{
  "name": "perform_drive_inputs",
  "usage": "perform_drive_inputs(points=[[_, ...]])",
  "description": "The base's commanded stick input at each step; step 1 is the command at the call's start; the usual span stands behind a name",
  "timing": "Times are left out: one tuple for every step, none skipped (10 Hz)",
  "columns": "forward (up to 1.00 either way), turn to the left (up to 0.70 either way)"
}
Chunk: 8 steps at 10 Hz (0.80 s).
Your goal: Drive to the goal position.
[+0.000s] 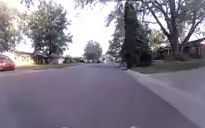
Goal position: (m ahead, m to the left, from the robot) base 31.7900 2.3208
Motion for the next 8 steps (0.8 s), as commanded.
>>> perform_drive_inputs(points=[[1.0, 0.0], [1.0, 0.0], [1.0, 0.0], [1.0, 0.0], [1.0, 0.0], [1.0, 0.0], [1.0, 0.0], [1.0, 0.0]])
